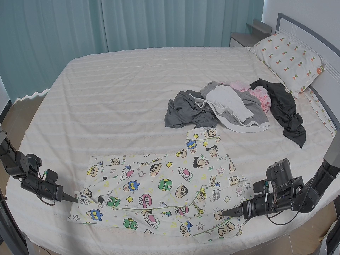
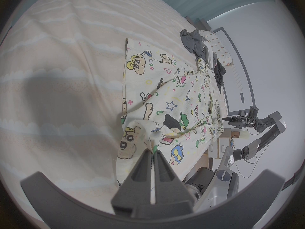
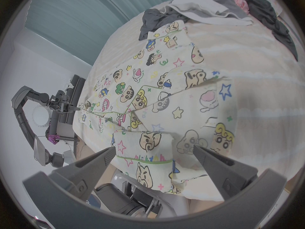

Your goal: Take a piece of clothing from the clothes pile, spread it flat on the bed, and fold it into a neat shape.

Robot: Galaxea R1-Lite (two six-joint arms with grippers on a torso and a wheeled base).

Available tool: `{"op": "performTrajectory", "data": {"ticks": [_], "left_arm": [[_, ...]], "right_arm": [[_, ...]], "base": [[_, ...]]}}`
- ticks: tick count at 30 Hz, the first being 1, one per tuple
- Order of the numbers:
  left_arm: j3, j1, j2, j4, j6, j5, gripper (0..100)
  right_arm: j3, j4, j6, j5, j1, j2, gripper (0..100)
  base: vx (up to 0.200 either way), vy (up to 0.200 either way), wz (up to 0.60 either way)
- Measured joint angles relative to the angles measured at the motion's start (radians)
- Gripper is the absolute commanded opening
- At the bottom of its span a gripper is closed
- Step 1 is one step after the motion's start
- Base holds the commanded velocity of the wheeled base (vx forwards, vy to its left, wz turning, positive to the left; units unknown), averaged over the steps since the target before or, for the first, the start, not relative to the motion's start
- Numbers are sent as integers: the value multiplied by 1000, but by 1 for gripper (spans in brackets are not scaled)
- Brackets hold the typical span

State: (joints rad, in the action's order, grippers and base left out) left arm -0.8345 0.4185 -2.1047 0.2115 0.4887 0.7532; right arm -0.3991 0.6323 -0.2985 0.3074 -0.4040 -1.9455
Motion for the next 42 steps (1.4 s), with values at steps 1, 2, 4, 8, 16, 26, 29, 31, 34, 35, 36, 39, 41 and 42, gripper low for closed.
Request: {"op": "performTrajectory", "data": {"ticks": [1,2,4,8,16,26,29,31,34,35,36,39,41,42], "left_arm": [[2,0,1,0,0,0,0],[4,0,2,0,0,0,0],[6,0,4,0,0,0,0],[8,0,6,0,0,0,0],[11,0,8,0,1,0,0],[24,1,17,0,3,0,0],[29,0,22,0,6,-1,0],[31,0,26,0,7,-1,0],[34,0,32,0,7,-1,0],[34,0,35,0,7,-1,0],[34,0,36,0,7,-1,0],[35,0,41,0,7,-2,0],[35,0,44,0,7,-2,0],[35,0,46,0,7,-2,0]], "right_arm": [[-4,0,1,11,1,-11,100],[-8,0,3,20,3,-21,100],[-15,0,5,36,3,-38,100],[-36,0,6,54,4,-69,100],[-75,-2,2,86,-1,-122,0],[-64,0,5,90,4,-136,0],[-60,17,1,89,6,-130,0],[-57,46,-1,89,10,-127,0],[-45,109,-6,87,20,-124,0],[-39,138,-8,86,25,-124,0],[-36,159,-10,86,28,-124,0],[-17,235,-24,86,42,-125,0],[-9,273,-41,86,51,-126,0],[-3,296,-55,85,58,-127,0]], "base": [[0,0,0],[0,0,0],[0,0,0],[0,0,0],[0,0,0],[0,0,0],[0,0,0],[0,0,0],[0,0,0],[0,0,0],[0,0,0],[0,0,0],[0,0,0],[0,0,0]]}}
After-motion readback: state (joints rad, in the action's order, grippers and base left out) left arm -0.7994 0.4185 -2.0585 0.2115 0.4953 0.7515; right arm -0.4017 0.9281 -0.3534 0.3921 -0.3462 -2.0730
